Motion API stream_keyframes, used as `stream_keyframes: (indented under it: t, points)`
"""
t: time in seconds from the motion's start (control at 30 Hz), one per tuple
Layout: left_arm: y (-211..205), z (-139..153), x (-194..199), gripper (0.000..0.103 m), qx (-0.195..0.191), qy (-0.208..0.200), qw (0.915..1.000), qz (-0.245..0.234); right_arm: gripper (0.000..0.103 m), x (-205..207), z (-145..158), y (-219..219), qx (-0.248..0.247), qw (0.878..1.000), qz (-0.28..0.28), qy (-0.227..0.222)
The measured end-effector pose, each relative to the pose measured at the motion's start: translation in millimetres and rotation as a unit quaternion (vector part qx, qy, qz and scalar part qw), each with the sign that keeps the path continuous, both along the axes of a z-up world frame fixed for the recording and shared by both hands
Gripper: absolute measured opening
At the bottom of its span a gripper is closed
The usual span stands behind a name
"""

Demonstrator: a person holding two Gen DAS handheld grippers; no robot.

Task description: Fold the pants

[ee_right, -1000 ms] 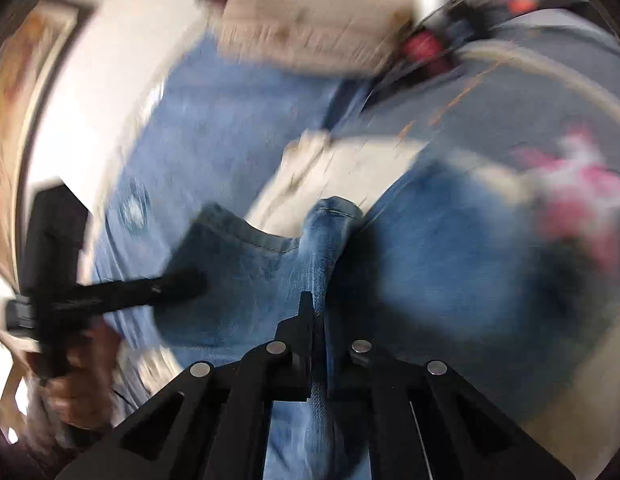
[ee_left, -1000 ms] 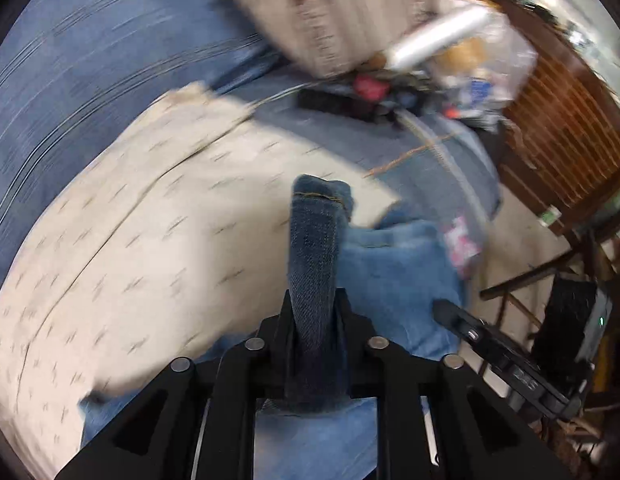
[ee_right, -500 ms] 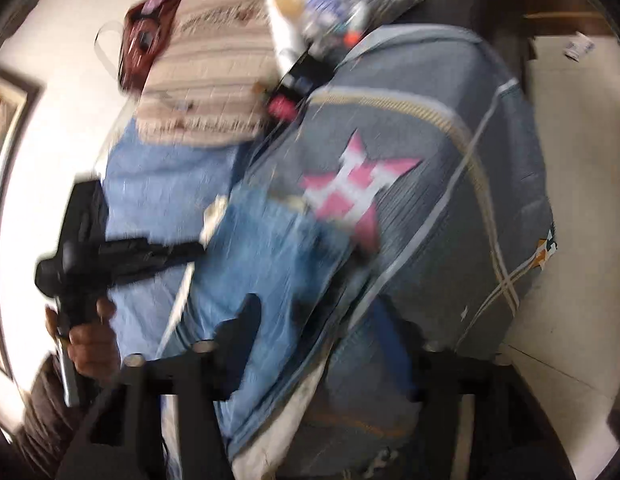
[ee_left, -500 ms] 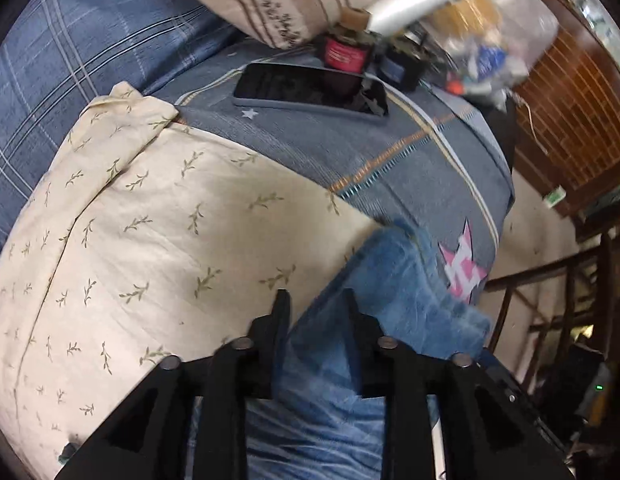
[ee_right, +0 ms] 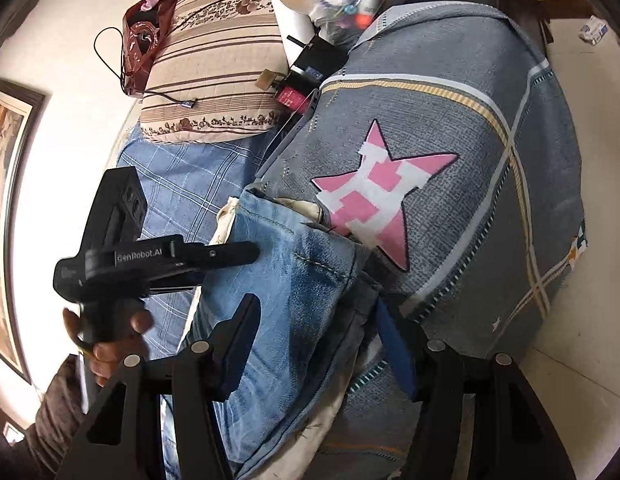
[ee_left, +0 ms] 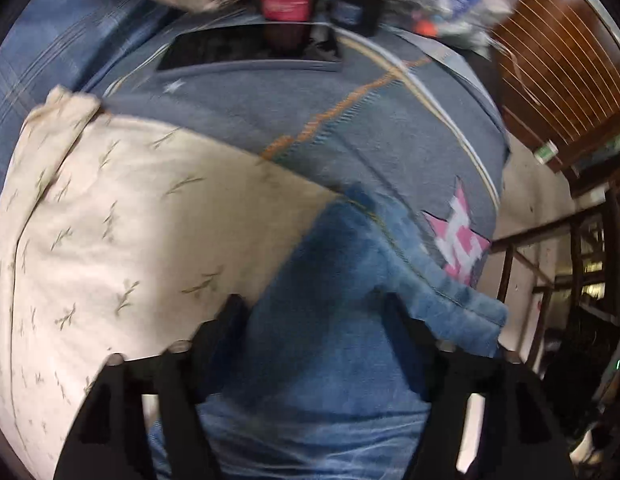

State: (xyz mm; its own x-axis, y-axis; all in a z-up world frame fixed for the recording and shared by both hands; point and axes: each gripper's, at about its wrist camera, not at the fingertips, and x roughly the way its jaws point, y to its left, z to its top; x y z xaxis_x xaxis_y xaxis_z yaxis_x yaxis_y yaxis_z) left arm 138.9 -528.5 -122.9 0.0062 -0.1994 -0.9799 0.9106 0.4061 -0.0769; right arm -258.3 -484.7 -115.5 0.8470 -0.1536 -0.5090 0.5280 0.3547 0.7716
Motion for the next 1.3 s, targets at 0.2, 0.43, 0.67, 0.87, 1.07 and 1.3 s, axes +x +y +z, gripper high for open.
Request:
stream_keyframes:
  t: [0.2,0.43,0.67,0.87,1.07,1.3]
  points:
    - [2.0,1.6,-11.7,0.027,-0.010,-0.042,0.9989,-0.017,0.035,4.5,1.6,4.4,-0.037,0.998,-0.006,0.043]
    - [23.9,43.1,-36.5,0.011,-0.076,-0.081,0.9922,-0.056,0.020,9.8,34.8,13.8,-0.083,0.995,0.019,0.044]
    - [68.3,79.8,-38.8,0.011,-0.112,-0.086,0.9896,-0.030,0.019,22.6,84.3,48.2,-0.170,0.983,0.052,0.051]
    - [123.8,90.5,-28.6,0.012,-0.102,-0.089,0.9907,0.018,0.017,51.9,108.2,94.9,-0.220,0.967,0.118,0.053]
    - [189.5,82.2,-16.3,0.014,-0.078,-0.078,0.9911,0.075,0.018,85.1,106.7,157.5,-0.250,0.944,0.205,0.070]
    - [263.1,57.7,4.2,0.028,-0.048,-0.019,0.9842,0.170,0.057,125.8,73.6,232.5,-0.250,0.909,0.313,0.118]
